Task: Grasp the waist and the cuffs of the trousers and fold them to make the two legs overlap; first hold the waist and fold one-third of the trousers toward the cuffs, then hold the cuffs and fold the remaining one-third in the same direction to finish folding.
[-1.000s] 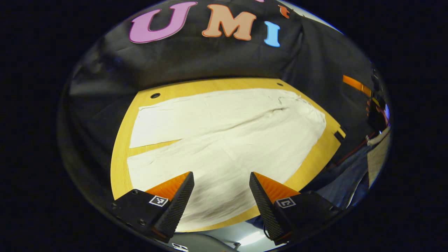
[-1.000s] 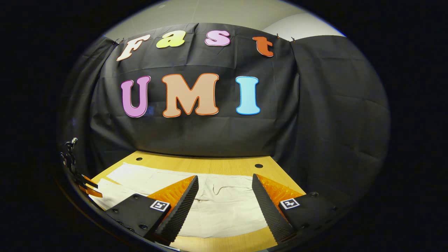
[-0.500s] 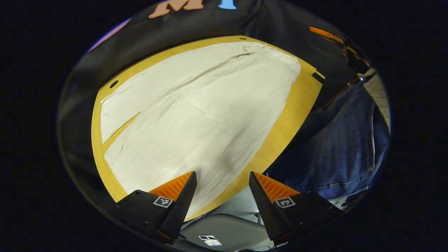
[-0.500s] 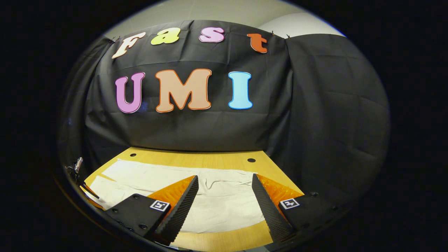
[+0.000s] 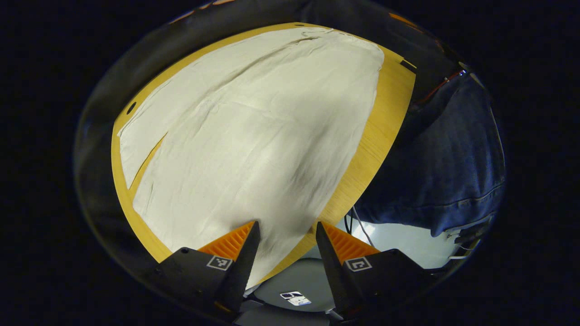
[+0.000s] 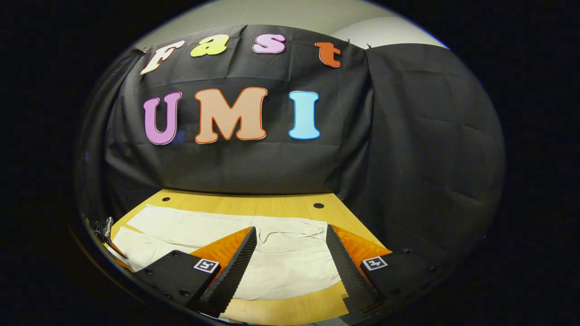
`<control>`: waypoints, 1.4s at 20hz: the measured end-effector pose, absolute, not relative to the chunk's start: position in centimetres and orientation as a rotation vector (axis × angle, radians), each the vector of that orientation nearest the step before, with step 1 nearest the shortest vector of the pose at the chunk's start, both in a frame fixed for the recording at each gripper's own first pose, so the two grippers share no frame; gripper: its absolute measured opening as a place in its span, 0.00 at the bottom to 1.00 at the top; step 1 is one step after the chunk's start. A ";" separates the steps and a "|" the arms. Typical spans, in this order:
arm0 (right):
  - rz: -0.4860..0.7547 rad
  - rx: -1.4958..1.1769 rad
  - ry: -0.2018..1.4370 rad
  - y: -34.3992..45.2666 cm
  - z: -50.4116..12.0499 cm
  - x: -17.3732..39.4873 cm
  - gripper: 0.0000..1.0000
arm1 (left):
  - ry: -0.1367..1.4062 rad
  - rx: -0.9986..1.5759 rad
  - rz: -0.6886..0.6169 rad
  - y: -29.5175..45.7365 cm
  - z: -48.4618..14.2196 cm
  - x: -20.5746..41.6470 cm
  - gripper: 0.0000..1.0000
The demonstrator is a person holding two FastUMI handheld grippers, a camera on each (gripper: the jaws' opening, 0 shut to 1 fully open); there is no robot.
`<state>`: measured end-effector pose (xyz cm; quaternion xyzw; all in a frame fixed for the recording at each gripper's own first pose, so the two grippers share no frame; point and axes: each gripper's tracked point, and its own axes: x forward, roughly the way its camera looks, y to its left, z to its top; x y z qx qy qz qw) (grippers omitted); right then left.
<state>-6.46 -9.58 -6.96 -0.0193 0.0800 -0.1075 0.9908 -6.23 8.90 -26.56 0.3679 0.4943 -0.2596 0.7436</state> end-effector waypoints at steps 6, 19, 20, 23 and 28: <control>-0.232 -0.058 0.184 -10.5 -7.6 -6.3 0.99 | 1.117 0.847 -0.559 9.2 -26.9 -6.0 0.70; -0.068 -0.163 0.291 -8.3 -12.0 -4.5 0.97 | 1.175 0.961 -0.599 9.1 -26.7 -5.1 0.02; -0.056 -0.173 0.307 -8.3 -12.7 -4.5 0.97 | 1.193 0.948 -0.596 9.0 -26.7 -5.1 0.01; 0.002 -0.227 0.356 -8.2 -15.1 -4.9 0.98 | 1.221 0.920 -0.604 8.9 -26.8 -5.1 0.00; 0.233 -0.388 0.561 -7.9 -21.8 -6.2 0.98 | 1.224 0.935 -0.613 8.9 -26.9 -4.8 0.00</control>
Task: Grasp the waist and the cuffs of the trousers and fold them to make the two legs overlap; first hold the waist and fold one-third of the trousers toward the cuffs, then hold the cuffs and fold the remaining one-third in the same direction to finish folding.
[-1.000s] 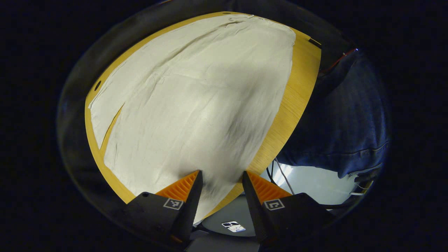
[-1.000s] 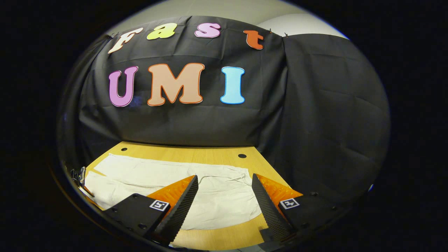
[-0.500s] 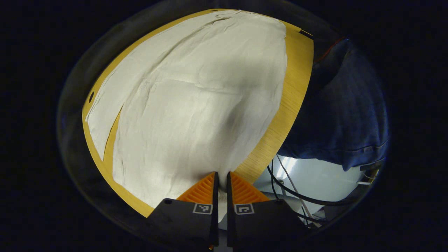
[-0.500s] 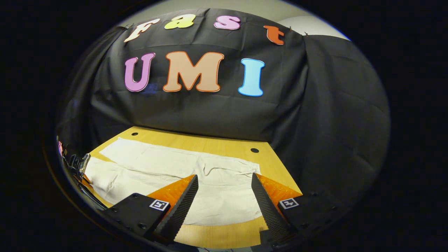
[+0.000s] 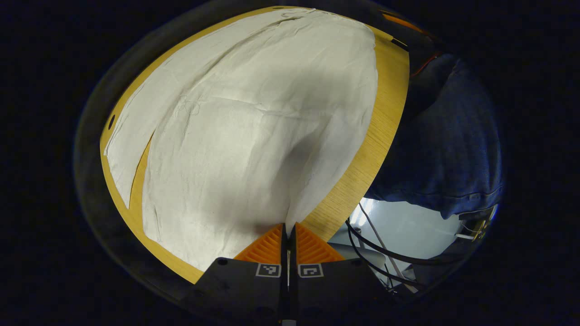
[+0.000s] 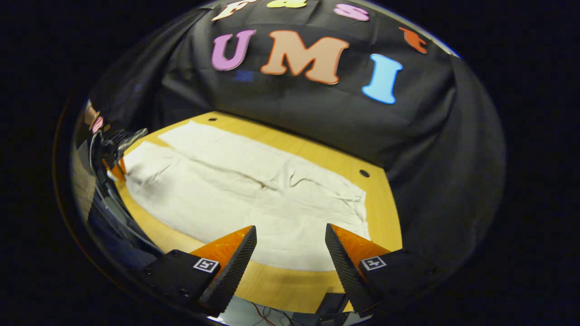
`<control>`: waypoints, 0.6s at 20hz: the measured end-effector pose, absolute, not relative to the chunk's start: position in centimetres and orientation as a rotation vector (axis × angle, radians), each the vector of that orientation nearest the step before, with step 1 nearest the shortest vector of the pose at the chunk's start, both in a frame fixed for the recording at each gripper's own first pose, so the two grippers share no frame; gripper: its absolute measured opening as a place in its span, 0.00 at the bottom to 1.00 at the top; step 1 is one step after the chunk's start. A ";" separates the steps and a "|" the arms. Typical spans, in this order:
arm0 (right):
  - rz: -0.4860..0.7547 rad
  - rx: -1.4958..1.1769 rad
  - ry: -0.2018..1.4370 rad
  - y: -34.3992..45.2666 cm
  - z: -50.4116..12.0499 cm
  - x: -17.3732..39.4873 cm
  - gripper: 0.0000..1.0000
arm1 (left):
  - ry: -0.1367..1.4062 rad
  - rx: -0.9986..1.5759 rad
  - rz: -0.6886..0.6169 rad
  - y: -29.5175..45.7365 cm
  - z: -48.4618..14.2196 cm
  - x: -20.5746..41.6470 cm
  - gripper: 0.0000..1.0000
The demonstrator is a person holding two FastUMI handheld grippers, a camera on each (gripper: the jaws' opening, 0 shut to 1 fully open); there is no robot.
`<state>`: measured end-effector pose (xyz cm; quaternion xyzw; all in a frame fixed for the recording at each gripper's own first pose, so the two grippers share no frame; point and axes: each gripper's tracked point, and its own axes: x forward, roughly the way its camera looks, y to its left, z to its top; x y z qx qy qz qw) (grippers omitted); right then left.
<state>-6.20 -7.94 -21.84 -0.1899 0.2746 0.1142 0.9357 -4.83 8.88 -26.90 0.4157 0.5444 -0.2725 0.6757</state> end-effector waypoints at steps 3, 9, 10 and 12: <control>0.357 -0.498 0.680 -7.8 -25.4 -6.7 0.98 | 1.220 0.935 -0.614 8.9 -26.9 -4.8 0.00; 0.552 -0.663 0.847 -7.4 -30.3 -6.7 0.98 | 1.226 0.897 -0.577 8.9 -27.0 -4.8 0.00; 0.582 -0.680 0.872 -7.5 -31.0 -6.5 0.99 | 1.225 0.897 -0.571 9.0 -27.0 -4.7 0.00; 0.630 -0.719 0.954 -8.1 -32.5 -6.9 0.98 | 1.226 0.902 -0.557 9.0 -27.0 -4.7 0.00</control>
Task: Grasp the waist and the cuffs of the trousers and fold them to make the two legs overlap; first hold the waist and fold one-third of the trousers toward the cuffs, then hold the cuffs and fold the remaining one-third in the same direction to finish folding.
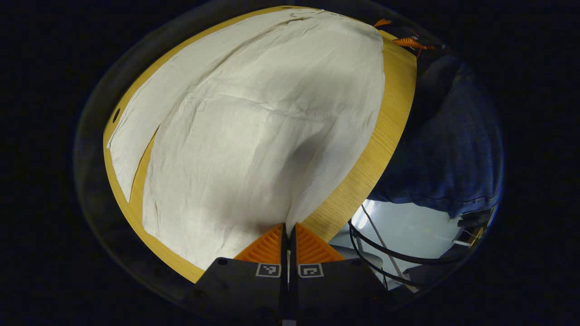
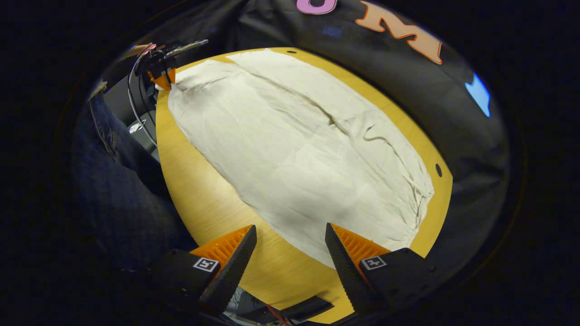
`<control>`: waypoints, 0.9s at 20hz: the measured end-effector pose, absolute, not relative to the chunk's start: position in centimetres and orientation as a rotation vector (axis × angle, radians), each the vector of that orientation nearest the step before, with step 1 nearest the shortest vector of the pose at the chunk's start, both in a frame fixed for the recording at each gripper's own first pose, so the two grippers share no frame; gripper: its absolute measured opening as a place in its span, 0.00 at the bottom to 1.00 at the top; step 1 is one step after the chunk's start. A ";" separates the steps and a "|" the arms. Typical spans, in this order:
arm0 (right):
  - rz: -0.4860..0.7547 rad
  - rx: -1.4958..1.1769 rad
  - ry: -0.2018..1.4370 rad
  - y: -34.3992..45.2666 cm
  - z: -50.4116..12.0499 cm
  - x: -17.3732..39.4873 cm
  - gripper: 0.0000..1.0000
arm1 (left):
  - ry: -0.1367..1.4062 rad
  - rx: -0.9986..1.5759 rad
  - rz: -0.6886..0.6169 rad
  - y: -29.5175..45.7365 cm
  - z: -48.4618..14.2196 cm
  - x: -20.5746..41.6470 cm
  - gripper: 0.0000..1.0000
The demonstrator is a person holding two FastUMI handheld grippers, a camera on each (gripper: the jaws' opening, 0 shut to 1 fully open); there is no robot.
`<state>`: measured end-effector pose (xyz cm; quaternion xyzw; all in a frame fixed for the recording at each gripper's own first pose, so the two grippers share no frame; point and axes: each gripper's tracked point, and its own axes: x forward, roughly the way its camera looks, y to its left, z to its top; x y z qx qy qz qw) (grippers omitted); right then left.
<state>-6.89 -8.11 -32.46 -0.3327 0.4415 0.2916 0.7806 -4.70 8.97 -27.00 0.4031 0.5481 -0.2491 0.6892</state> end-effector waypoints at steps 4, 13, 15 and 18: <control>0.692 -0.730 1.075 -9.3 -34.6 -6.7 0.98 | 1.206 0.896 -0.524 9.1 -27.2 -4.5 0.00; 0.730 -0.746 1.160 -9.7 -35.9 -6.1 0.94 | 1.215 0.867 -0.491 9.1 -27.2 -4.4 0.00; 0.715 -0.745 1.172 -9.7 -36.0 -6.1 0.89 | 1.223 0.870 -0.497 9.1 -27.2 -4.4 0.00; 0.680 -0.725 1.186 -9.9 -36.0 -5.8 0.84 | 1.234 0.865 -0.505 9.0 -27.2 -4.5 0.00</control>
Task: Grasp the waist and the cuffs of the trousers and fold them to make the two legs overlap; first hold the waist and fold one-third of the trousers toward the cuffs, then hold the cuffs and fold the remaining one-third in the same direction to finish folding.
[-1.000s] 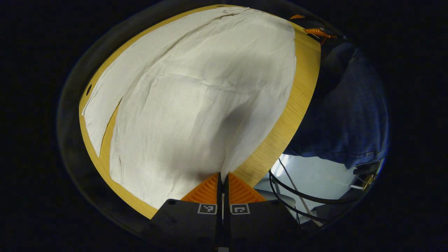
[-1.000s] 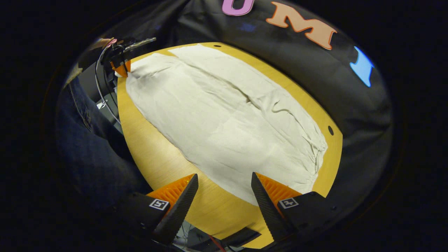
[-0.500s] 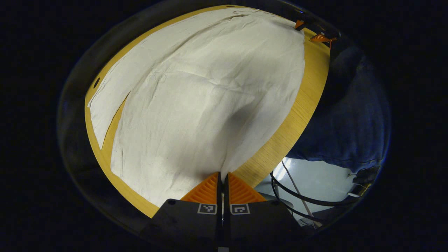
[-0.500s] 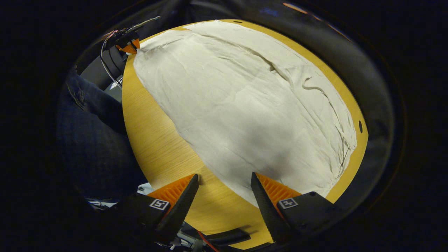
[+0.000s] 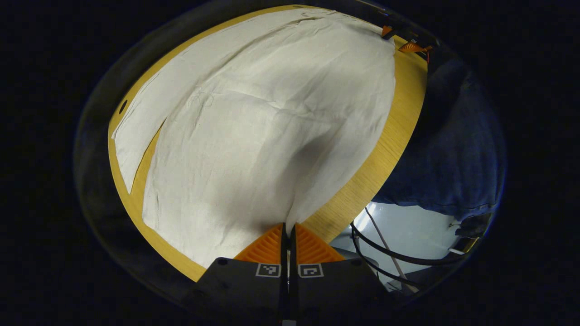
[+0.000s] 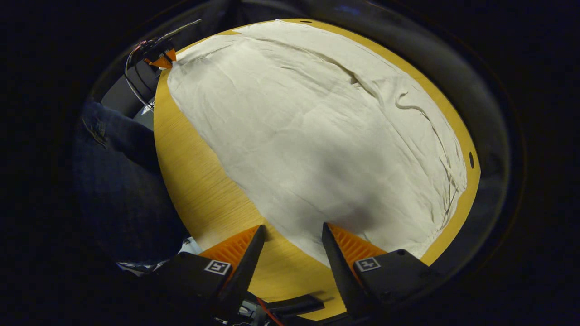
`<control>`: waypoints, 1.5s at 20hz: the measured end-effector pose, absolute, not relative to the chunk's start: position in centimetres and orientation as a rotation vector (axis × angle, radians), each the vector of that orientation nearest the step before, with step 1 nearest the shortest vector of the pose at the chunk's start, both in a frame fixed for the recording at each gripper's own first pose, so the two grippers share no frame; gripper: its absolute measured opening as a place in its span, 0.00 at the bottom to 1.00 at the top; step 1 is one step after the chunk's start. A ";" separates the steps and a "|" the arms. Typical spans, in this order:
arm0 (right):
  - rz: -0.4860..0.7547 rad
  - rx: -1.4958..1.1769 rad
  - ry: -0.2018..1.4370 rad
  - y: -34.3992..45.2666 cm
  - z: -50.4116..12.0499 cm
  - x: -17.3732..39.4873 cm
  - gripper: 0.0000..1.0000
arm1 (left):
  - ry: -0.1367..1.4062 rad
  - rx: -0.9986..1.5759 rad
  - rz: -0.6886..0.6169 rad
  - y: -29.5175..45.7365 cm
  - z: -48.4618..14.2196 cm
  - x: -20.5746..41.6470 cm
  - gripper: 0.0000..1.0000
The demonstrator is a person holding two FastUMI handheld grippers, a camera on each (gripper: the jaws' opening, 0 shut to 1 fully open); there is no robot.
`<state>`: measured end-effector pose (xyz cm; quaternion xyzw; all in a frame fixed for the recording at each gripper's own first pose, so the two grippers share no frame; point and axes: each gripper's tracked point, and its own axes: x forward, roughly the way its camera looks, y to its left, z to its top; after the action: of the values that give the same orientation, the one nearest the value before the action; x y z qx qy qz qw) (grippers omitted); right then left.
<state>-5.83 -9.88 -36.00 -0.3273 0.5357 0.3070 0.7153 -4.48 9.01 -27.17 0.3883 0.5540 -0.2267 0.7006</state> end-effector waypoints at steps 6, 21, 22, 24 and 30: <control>0.628 -0.721 1.190 -10.4 -35.7 -4.9 0.35 | 1.234 0.832 -0.503 8.6 -27.0 -4.3 0.00; 0.464 -0.666 1.089 -10.4 -34.5 -4.4 0.05 | 1.183 0.706 -0.462 8.6 -27.0 -4.0 0.00; 0.453 -0.639 1.068 -10.2 -34.5 -4.2 0.03 | 1.145 0.708 -0.420 8.9 -26.9 -3.5 0.00; 0.425 -0.580 1.029 -9.6 -33.6 -3.8 0.02 | 1.101 0.712 -0.347 9.4 -26.3 -2.7 0.00; 0.309 -0.438 0.877 -7.8 -28.8 -0.7 0.00 | 0.776 0.591 -0.114 10.2 -21.0 3.4 0.00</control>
<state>-0.70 -7.81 -28.84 -0.2093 0.4194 0.1476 0.8710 3.44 10.22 -21.04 0.2836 0.3726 -0.0548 0.8819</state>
